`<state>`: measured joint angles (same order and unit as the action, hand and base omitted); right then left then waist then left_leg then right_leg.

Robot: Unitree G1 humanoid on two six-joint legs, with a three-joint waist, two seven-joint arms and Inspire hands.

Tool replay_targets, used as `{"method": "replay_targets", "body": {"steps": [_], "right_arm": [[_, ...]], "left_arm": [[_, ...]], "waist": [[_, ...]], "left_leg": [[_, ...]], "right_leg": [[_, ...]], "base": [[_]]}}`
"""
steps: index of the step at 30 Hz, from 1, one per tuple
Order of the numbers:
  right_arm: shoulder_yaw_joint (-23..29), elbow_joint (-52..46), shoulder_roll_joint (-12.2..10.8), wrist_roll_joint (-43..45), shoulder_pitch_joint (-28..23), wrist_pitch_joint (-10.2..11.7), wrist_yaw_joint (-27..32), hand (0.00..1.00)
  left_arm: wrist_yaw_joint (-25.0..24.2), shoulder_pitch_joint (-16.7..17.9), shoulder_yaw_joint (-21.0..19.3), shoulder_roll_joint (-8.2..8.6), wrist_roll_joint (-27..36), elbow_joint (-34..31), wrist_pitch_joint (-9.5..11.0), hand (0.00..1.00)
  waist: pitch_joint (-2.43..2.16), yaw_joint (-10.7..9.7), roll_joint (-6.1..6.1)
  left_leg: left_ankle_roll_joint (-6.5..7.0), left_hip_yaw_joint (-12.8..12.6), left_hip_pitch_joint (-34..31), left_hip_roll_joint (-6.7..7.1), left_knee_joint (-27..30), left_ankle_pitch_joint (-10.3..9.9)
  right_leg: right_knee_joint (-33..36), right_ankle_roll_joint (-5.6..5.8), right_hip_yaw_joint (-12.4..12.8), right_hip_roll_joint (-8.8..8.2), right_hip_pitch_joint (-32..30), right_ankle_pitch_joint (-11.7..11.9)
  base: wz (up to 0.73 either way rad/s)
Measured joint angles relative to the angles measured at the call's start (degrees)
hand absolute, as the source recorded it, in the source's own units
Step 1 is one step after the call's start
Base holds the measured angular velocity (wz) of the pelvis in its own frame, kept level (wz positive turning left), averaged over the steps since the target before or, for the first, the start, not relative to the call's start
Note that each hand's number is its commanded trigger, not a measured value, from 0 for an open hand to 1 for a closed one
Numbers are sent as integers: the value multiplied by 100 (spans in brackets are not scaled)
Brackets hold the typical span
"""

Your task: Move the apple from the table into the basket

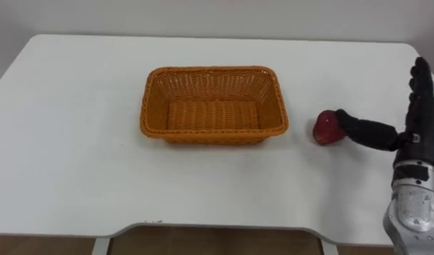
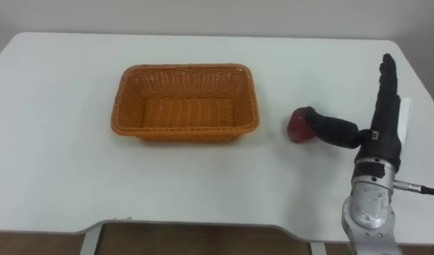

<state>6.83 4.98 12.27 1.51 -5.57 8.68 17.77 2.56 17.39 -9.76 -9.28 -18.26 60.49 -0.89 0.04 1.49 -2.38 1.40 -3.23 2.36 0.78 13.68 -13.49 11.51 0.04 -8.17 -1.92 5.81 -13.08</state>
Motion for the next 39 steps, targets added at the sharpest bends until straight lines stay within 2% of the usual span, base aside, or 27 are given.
{"method": "replay_targets", "body": {"steps": [6, 14, 21, 25, 29, 33, 36, 39], "right_arm": [[0, 367, 102, -3, 30, -14, -417, 0], [4, 405, 152, 1, 31, -11, -750, 0], [5, 809, 178, 149, 39, -10, -1124, 0], [5, 1262, 302, 126, 186, -28, -1346, 0], [7, 1270, 416, 123, 191, -66, -1540, 0], [6, 1353, 553, 126, 271, -116, -1673, 0], [7, 1744, 570, 250, 520, -125, -1694, 0], [7, 1873, 570, 435, 559, -126, -1750, 2]], "left_arm": [[-123, -30, 7, -42, 6, -2, 0, 0], [-206, -46, 2, -59, 1, -2, 28, 0], [-209, -51, 3, -60, 2, 63, 79, 0], [-224, -104, 3, -58, -13, 137, 79, 0], [-243, -110, -7, -60, -27, 132, 77, 0], [-352, -148, -7, -71, -25, 124, 76, 0], [-453, -157, -14, -96, -78, 122, 79, 0], [-553, -157, -20, -101, -156, 127, 79, 0]], "waist": [[39, 11, -31], [40, 12, -29], [33, 16, -32], [32, 16, -34], [30, 9, -30], [38, 28, -56], [41, 31, -101], [30, 44, -136]], "left_leg": [[-1, 37, -9, 2, 7, 0], [-1, 36, -24, 3, 9, 0], [-2, 35, -26, 6, -10, 1], [-2, 41, -19, 7, -23, 1], [-2, 73, 6, 8, -28, 1], [-6, 93, 23, 6, -26, 3], [-6, 91, 12, 6, -12, 4], [-6, 89, -2, 6, 4, 4]], "right_leg": [[-2, 0, -73, -8, 24, 0], [-18, 0, -72, -8, 17, 0], [-89, -4, -73, -3, 32, 13], [-90, -4, -81, -6, 36, 13], [-95, -4, -134, -6, 79, 13], [-98, -4, -148, -5, 126, 13], [-96, -4, -158, -6, 128, 13], [-89, -4, -160, -7, 119, 13]], "base": [[4], [0], [0], [0], [4], [3], [0], [0]]}}
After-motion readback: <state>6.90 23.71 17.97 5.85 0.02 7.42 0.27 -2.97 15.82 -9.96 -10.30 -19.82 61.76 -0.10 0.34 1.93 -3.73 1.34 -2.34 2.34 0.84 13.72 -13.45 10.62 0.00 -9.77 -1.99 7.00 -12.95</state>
